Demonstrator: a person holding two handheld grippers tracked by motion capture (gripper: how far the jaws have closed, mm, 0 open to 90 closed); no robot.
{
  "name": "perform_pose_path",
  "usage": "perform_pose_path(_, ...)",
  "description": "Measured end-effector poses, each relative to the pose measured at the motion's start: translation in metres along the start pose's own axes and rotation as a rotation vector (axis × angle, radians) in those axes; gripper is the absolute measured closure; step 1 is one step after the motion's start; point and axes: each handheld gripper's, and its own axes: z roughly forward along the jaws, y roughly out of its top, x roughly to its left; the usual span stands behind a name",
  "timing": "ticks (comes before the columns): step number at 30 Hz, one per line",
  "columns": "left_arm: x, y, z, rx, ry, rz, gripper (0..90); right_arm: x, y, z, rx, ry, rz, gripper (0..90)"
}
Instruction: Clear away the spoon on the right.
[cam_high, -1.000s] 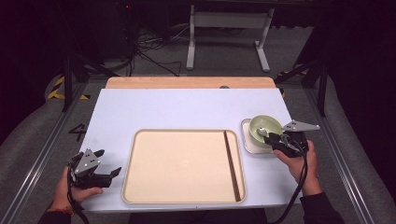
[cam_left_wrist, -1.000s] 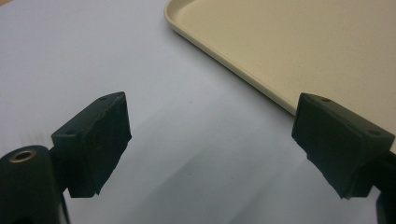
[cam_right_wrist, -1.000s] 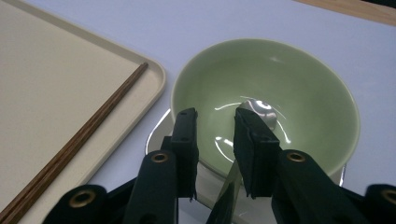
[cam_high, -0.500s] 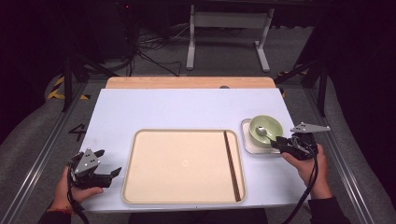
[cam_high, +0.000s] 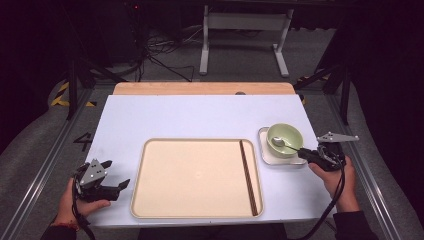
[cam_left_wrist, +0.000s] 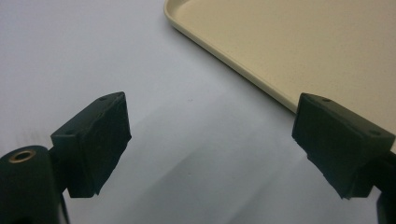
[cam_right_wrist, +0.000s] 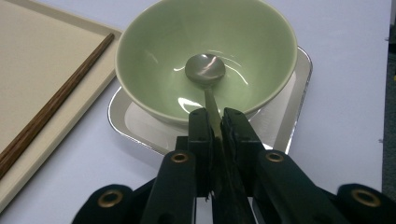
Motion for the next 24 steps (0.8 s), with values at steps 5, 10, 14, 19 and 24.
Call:
perform_pose_path(5,0.001,0.001,-0.001,-0.006,-0.003,-0.003,12.4,0.002,0.001,-0.003,-0.031,-0.013,-0.013,82.7)
perform_pose_path(10,0.000,0.002,-0.002,-0.008,0.005,0.001,12.4,0.004,0.002,-0.005,-0.064,-0.028,-0.025,82.9)
perform_pose_path(14,0.000,0.002,-0.002,-0.009,0.008,-0.001,12.2,0.004,0.002,-0.008,-0.094,-0.032,-0.031,82.9)
perform_pose_path(19,-0.002,0.003,-0.003,-0.011,0.006,0.005,12.1,0.006,0.003,-0.013,-0.155,-0.057,-0.046,83.0)
perform_pose_path(24,0.000,0.002,-0.002,-0.009,0.009,-0.001,12.0,0.004,0.003,-0.010,-0.184,-0.079,-0.048,83.0)
